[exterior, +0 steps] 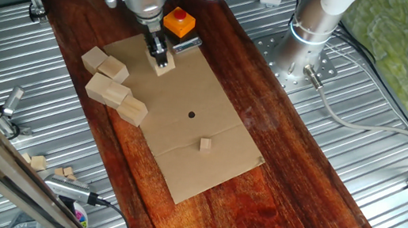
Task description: Stack the blocks into a pyramid shape
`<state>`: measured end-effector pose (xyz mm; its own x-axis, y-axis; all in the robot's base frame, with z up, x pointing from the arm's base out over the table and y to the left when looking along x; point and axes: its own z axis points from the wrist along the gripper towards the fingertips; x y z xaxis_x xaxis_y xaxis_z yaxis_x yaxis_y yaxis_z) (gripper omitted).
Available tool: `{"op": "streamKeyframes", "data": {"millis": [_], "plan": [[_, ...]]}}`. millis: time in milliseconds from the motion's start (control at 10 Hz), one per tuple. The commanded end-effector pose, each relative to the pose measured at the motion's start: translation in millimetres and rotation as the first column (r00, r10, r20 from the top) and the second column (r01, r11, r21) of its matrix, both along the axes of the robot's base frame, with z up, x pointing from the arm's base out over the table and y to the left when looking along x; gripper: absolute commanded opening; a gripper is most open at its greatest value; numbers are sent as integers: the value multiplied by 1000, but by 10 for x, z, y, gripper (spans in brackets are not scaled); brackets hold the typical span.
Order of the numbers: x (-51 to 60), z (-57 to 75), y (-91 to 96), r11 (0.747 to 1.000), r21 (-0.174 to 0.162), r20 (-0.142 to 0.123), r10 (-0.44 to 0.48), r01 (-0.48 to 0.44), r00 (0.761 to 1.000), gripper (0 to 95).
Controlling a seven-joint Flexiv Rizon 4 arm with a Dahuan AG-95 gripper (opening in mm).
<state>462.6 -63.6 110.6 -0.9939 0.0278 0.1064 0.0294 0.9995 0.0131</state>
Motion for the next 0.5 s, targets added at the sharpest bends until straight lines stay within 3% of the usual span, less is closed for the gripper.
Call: {"op": "streamKeyframes", "data": {"millis": [100, 500], "plan": [[10, -11, 5, 1000, 0, 1, -10, 10, 1000, 0], [9, -17, -1, 1000, 16, 4, -27, 27, 1000, 0]]}}
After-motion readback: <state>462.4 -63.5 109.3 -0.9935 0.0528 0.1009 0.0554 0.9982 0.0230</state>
